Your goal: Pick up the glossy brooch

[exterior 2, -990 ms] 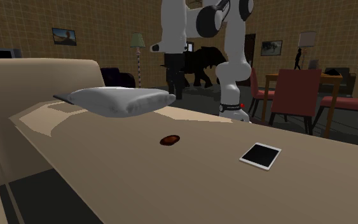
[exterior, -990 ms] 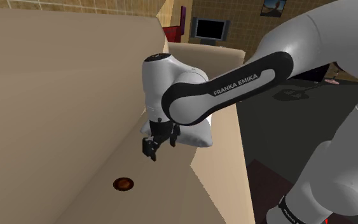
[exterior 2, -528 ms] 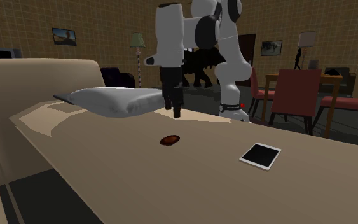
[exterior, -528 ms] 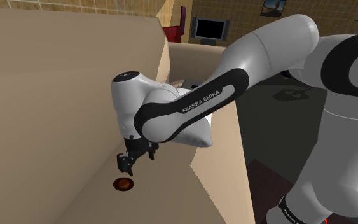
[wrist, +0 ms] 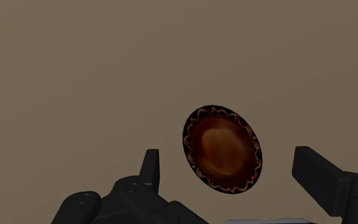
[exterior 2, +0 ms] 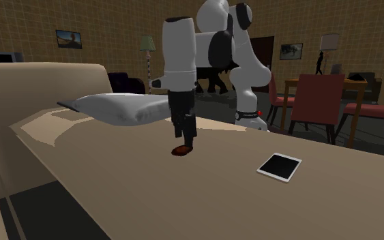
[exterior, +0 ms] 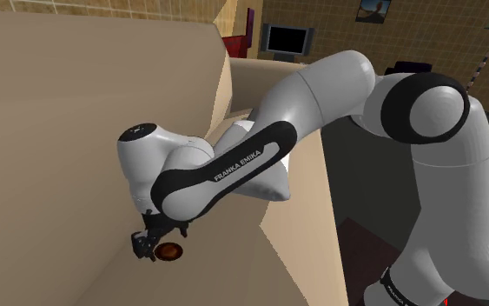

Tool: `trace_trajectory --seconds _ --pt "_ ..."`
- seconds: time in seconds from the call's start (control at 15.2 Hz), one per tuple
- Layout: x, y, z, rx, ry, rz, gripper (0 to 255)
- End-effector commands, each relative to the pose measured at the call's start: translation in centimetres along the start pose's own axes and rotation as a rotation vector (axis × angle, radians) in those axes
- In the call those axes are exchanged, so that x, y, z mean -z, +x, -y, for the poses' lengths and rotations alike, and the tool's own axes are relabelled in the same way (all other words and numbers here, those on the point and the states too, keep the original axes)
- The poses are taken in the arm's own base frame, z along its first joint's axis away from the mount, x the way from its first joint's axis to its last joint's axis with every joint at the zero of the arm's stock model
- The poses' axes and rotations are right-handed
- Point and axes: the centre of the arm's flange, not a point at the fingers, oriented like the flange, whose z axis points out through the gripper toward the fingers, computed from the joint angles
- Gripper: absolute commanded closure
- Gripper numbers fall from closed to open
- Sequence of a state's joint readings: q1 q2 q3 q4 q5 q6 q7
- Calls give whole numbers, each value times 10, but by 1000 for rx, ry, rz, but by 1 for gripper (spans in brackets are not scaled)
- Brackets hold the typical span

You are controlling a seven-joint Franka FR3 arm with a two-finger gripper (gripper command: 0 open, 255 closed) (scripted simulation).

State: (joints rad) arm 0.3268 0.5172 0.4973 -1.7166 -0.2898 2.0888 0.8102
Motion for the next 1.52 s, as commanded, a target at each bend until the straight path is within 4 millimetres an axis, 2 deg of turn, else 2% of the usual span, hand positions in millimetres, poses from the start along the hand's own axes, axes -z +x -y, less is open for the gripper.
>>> trace_trajectory --seconds 0.0,0.2,0.33,0.4,0.99,1.45 --pt "-10 1 2 0 0 0 0" --pt "-26 1 3 0 0 0 0" --pt "-29 2 3 0 0 0 0" --pt "-29 2 2 0 0 0 255" --pt "-29 2 3 0 0 0 255" --pt "8 0 1 0 0 0 255"
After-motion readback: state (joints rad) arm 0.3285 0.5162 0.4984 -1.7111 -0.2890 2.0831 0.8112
